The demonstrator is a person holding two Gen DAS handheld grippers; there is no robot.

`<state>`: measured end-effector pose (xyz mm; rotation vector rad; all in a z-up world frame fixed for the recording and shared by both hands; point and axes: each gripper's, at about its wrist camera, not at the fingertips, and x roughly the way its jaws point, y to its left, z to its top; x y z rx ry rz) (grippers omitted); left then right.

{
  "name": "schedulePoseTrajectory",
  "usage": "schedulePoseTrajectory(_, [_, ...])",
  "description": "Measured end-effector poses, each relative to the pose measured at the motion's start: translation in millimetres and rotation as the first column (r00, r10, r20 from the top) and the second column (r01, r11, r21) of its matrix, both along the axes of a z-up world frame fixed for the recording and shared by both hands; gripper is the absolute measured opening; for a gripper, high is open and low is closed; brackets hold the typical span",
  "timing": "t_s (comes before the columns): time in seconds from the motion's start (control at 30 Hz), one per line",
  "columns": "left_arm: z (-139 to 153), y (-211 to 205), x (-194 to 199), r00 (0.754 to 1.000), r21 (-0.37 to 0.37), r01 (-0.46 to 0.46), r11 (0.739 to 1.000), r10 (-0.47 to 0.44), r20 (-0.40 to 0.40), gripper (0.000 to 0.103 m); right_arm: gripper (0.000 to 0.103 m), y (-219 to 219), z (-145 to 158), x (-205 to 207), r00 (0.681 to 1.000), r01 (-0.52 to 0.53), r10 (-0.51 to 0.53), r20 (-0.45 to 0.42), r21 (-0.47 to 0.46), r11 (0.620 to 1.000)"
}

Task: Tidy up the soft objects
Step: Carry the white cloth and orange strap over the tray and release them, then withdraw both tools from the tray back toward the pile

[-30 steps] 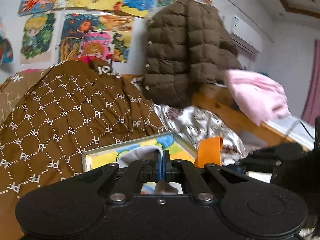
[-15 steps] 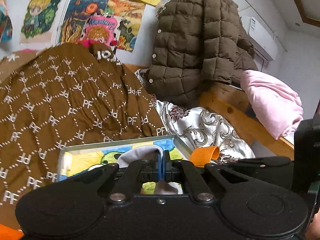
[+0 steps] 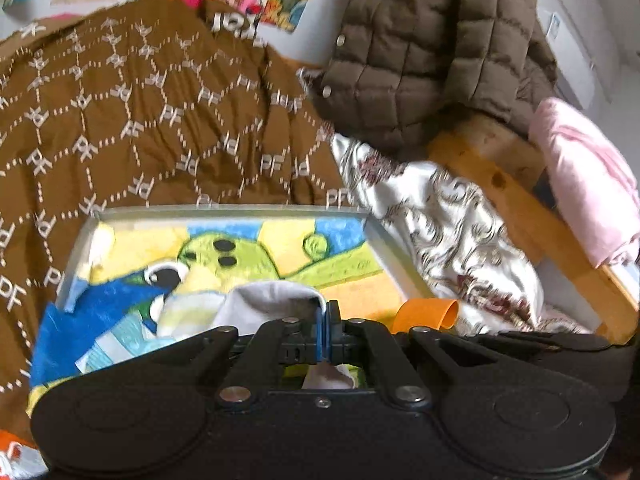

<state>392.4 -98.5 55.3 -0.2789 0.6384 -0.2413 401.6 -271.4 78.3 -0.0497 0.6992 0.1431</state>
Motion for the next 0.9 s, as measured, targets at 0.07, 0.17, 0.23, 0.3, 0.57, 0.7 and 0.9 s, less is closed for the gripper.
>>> schedulePoseTrajectory(0.07, [-9.5, -2.9, 2.8, 0.999, 0.021, 0.008, 1.000, -0.007, -0.037, 0.000, 0.005, -0.3, -9.4, 5.1, 1.000, -0.005, 0.005, -0.023, -0.012, 1.000])
schedulePoseTrajectory(0.17, [-20.2, -5.1, 3.1, 0.998, 0.040, 0.020, 0.999, -0.017, -0.068, 0.000, 0.007, -1.5, -20.5, 10.7, 0.999, -0.002, 0.001, -0.053, -0.021, 1.000])
schedulePoseTrajectory(0.23, [-24.9, -5.5, 2.9, 0.996, 0.045, 0.026, 0.999, -0.022, -0.085, 0.000, 0.009, -2.6, -23.2, 10.7, 0.998, 0.000, -0.001, -0.066, -0.012, 1.000])
schedulePoseTrajectory(0.3, [-26.7, -3.9, 2.6, 0.995, 0.040, 0.028, 0.999, -0.024, -0.092, 0.001, 0.012, -4.4, -24.9, 11.6, 0.998, 0.004, -0.004, -0.070, -0.004, 1.000])
schedulePoseTrajectory(0.57, [-19.4, 3.1, -0.1, 0.995, 0.016, 0.035, 0.999, -0.033, -0.095, 0.018, 0.023, -11.6, -14.6, 5.7, 0.998, 0.027, -0.025, -0.061, 0.026, 0.999])
schedulePoseTrajectory(0.7, [-12.7, 8.1, -7.4, 0.997, 0.021, 0.050, 0.999, -0.049, -0.068, 0.035, 0.028, -13.9, -8.7, -1.3, 0.998, 0.034, -0.033, -0.052, 0.018, 0.999])
schedulePoseTrajectory(0.9, [4.8, 24.7, -31.0, 0.997, 0.056, 0.052, 0.997, -0.055, 0.055, 0.061, 0.052, -24.5, 6.1, -20.0, 0.998, 0.059, -0.059, 0.006, 0.050, 0.997])
